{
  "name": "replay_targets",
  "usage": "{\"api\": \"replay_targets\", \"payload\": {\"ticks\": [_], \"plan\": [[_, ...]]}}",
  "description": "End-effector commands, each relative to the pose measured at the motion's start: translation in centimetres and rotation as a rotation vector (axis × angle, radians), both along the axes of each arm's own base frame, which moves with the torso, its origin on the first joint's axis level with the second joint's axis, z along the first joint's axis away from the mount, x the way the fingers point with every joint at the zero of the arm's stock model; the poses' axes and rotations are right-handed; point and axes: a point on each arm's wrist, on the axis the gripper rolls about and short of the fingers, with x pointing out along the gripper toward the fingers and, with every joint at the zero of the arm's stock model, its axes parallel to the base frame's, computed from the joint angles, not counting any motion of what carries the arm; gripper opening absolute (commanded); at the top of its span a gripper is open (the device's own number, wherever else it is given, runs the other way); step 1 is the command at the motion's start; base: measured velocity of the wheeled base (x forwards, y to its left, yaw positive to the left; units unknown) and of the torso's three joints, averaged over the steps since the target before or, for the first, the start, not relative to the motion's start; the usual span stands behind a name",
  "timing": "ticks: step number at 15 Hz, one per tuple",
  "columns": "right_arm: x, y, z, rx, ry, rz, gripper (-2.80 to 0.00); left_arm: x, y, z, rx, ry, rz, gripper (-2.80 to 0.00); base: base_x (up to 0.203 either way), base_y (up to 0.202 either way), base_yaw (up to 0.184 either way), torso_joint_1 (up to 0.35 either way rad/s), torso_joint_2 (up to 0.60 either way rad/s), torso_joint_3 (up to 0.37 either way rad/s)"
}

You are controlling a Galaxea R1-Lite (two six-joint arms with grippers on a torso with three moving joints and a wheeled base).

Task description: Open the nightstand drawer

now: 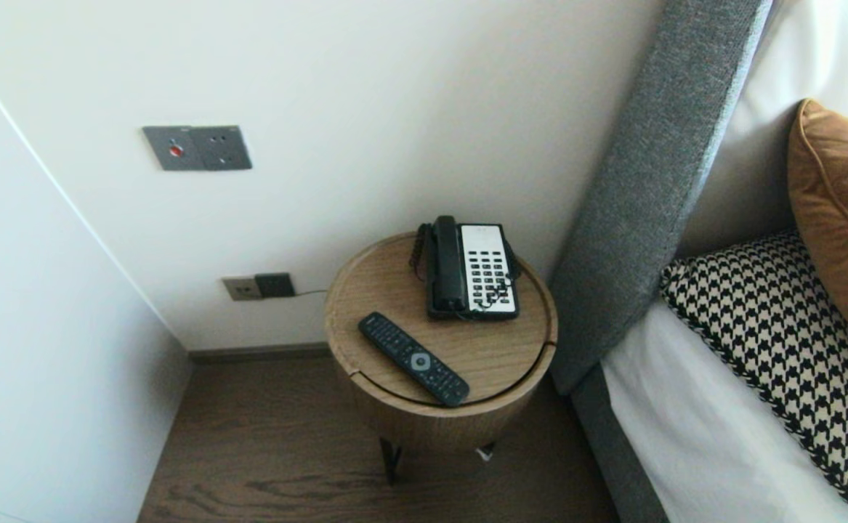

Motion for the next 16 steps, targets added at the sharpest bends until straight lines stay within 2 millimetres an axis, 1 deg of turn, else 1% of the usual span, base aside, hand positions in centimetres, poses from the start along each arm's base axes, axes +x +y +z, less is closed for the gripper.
{"api": "replay_targets", "payload": {"ticks": [1,8,10,13,14,16], "plan": [[0.0,0.0,0.0,-0.002,-0.003,0.0,-2.8,0.0,0.0,0.0,0.0,0.003,0.002,-2.8,0.0,0.0,0.0,0.0,0.0,0.0],[0.0,0.0,0.0,-0.002,-0.003,0.002,-2.8,0.0,0.0,0.0,0.002,0.002,0.007,-2.8,0.0,0.0,0.0,0.0,0.0,0.0],[0.0,0.0,0.0,-0.002,-0.003,0.002,-2.8,-0.2,0.0,0.4,0.008,-0.015,0.014,-2.8,0.0,0.0,0.0,0.0,0.0,0.0],[0.0,0.0,0.0,-0.002,-0.003,0.002,-2.8,-0.1,0.0,2.6,0.016,-0.012,0.013,-2.8,0.0,0.0,0.0,0.0,0.0,0.0],[0.0,0.0,0.0,-0.002,-0.003,0.002,-2.8,0.2,0.0,3.7,0.017,0.003,0.013,-2.8,0.0,0.0,0.0,0.0,0.0,0.0],[0.0,0.0,0.0,-0.002,-0.003,0.002,-2.8,1.4,0.0,6.7,0.017,0.052,0.013,-2.8,0.0,0.0,0.0,0.0,0.0,0.0]]}}
